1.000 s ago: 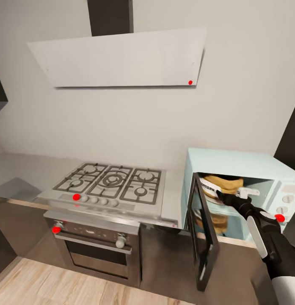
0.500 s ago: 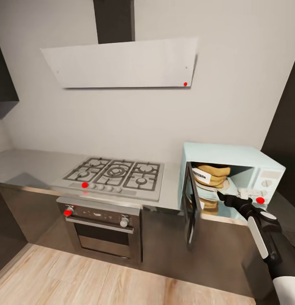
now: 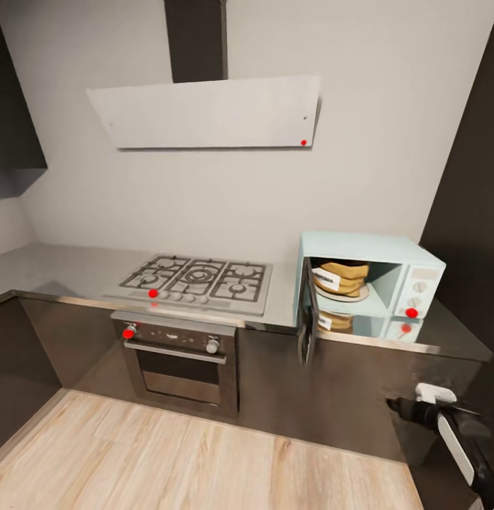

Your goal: In the kitchen, take the popcorn bag from the countertop, put it into the microwave, and heat it until the popcorn is cooked so the cooked popcorn ends up inside the bag.

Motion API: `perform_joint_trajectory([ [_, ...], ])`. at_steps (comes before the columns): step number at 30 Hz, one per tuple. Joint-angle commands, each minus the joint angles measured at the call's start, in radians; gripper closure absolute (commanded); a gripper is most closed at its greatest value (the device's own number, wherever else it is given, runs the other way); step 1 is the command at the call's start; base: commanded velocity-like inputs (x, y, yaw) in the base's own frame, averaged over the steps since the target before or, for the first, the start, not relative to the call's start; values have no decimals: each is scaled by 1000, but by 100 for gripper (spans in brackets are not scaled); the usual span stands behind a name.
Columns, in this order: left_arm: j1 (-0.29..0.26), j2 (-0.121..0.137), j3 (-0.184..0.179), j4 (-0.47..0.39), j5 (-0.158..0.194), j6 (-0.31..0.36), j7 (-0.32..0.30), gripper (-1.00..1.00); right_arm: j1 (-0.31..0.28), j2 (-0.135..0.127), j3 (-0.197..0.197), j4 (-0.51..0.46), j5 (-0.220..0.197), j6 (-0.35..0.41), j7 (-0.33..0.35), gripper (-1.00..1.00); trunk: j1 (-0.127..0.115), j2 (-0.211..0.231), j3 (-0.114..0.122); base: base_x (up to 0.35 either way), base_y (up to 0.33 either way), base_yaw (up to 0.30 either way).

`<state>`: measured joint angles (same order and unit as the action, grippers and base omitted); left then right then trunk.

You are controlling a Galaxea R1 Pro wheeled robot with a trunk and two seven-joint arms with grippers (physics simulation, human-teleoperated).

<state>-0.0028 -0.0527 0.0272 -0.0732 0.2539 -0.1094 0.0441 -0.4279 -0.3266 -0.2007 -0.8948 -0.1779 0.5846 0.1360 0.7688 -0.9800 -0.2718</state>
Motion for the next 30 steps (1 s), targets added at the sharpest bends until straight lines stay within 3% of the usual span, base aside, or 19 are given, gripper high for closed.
perform_joint_trajectory([
  [1,0,0,3,0,3,-3,2,-100,1,-1,-2,52,8,-13,3,-100,-1,-1,-1,-330,0,0],
  [4,0,1,3,-2,4,-3,2,-100,3,5,2,264,107,-157,3,-100,-1,-1,-1,-205,0,0],
  [7,0,2,3,-2,4,-3,1,-100,3,16,5,638,230,-397,4,-100,-1,-1,-1,-37,0,0],
  [9,0,2,3,-2,4,-3,0,-100,3,23,7,838,278,-523,1,-100,-1,-1,-1,-5,0,0],
  [10,0,2,3,-2,4,-3,0,-100,4,37,6,882,302,-544,-1,-100,-1,-1,-1,-1,0,0],
  [14,0,3,5,-2,4,-2,0,-100,133,92,6,926,333,-570,1,-100,-1,-1,-1,0,0,0],
  [18,0,2,5,-1,4,-1,0,-100,207,119,6,928,334,-587,5,-100,-1,-1,-1,0,0,0],
  [20,0,2,5,-1,4,-1,0,-100,242,151,5,929,335,-619,12,-100,-1,-1,-1,0,0,0],
  [30,0,2,5,0,4,-1,0,-100,258,159,2,929,329,-627,0,-100,-1,-1,-1,0,0,-38],
])
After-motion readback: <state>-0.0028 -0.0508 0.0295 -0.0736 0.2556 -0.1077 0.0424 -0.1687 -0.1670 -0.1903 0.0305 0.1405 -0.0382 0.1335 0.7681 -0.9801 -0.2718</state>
